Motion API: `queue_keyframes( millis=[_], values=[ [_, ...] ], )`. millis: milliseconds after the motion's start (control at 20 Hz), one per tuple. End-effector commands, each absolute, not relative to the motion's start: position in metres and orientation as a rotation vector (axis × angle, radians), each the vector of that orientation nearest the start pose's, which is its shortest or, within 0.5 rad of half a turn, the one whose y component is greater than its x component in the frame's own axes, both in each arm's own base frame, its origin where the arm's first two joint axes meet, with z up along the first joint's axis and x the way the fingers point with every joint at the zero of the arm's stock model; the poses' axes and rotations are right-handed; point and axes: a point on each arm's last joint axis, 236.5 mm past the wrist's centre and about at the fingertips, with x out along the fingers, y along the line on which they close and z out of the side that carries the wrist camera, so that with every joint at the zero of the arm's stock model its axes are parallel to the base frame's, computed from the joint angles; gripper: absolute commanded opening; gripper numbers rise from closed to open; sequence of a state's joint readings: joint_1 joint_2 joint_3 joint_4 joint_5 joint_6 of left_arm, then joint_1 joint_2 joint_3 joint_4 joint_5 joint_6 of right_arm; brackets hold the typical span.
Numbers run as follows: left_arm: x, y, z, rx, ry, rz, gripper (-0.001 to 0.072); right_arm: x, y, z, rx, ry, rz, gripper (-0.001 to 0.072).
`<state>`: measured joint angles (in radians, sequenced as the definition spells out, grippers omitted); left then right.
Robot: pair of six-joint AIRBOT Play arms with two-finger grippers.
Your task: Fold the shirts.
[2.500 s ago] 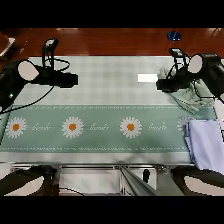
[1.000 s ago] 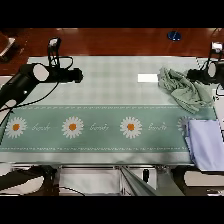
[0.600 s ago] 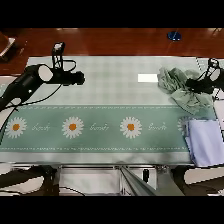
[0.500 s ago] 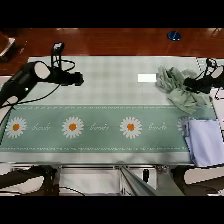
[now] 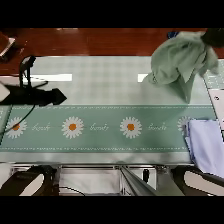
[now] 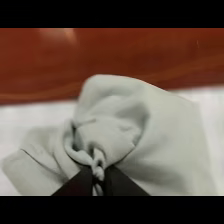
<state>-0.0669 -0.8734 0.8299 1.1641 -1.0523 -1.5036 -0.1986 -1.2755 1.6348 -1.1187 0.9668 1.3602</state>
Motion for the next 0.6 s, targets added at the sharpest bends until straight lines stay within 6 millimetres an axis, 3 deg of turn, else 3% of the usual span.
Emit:
queue_keyframes(
  millis=[0,100,250,350,550],
  values=[
    [0.264,-0.115,0.041,-0.346,1.046,-0.34,0.0507,0.437,0.034,0.38,0.127,0.283,0.25,0.0031],
    [0.259,-0.119,0.041,-0.365,1.042,-0.348,0.0507,0.403,0.063,0.425,0.082,0.192,0.318,0.0031],
    [0.267,-0.117,0.045,-0.371,1.006,-0.34,0.0507,0.357,0.102,0.45,-0.004,0.137,0.42,0.0031],
    [0.276,-0.115,0.05,-0.372,0.962,-0.33,0.0507,0.336,0.127,0.438,-0.035,0.197,0.498,0.0031],
    [0.303,-0.103,0.071,-0.372,0.824,-0.292,0.0507,0.32,0.199,0.37,-0.07,0.426,0.719,0.0031]
  ],
)
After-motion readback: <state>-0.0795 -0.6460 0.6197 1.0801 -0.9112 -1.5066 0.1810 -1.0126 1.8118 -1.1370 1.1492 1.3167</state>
